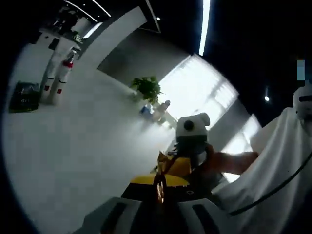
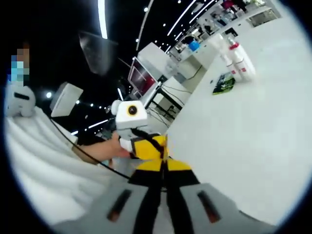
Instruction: Arrange the skincare products in the storage area until every visible bottle or jar stands upright without overlapping.
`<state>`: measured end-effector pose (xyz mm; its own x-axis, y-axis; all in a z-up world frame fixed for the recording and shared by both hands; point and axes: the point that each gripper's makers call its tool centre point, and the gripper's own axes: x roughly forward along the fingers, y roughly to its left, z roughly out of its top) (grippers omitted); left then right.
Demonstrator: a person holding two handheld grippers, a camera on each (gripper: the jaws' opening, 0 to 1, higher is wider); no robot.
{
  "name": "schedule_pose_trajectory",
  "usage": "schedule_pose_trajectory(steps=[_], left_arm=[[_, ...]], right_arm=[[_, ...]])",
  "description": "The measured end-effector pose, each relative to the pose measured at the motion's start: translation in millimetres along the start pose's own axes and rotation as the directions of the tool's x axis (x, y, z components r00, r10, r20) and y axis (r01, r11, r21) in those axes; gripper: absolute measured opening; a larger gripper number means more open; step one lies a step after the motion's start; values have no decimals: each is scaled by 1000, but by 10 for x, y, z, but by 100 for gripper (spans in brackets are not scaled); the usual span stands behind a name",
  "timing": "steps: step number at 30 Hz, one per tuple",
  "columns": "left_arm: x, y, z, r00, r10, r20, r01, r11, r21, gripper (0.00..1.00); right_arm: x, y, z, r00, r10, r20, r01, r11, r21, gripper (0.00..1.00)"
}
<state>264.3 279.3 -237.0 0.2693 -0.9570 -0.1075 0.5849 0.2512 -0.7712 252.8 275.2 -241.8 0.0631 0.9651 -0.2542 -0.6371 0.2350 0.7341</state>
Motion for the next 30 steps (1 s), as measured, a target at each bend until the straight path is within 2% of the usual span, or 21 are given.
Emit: schedule_pose_trajectory(steps=[3,5,7,8,11,14,15,17,18,23,27,30], left_arm=[[-25,-28,14,1000,4,15,-4,1000,-3,1],[-35,-31,72,999,5,49,-3,999,-32,1],[-58,-23,183,993,8,117,0,998,-69,1],[-73,-34,236,988,-2,152,17,995,-98,1],[-105,-17,298,979,1,202,26,991,-130,1],[-143,3,305,972,2,233,35,988,-153,1],[-157,24,300,970,12,244,31,984,-173,1],[-158,26,289,970,16,242,28,983,-180,1],[-140,10,282,972,13,234,31,982,-185,1],[-124,5,251,975,17,222,27,980,-195,1],[-122,1,204,981,30,194,6,983,-183,1],[-146,34,208,980,42,193,-5,983,-185,1]], right_arm=[[4,5,25,1000,1,17,-1,1000,7,8],[0,-8,36,1000,-1,22,1,1000,7,13],[-4,4,43,1000,8,28,-8,1000,20,15],[-4,39,42,999,20,28,-21,1000,22,14],[-13,67,50,999,34,35,-35,999,20,12],[-69,79,127,995,54,81,-58,997,56,7],[-98,66,188,992,51,119,-60,995,76,6],[-135,46,215,989,52,136,-66,993,97,4],[-154,-13,247,987,22,157,-37,995,93,3],[-166,27,256,985,43,164,-60,993,100,3],[-162,15,250,986,33,166,-52,993,110,3],[-133,14,241,987,26,162,-41,995,94,4]])
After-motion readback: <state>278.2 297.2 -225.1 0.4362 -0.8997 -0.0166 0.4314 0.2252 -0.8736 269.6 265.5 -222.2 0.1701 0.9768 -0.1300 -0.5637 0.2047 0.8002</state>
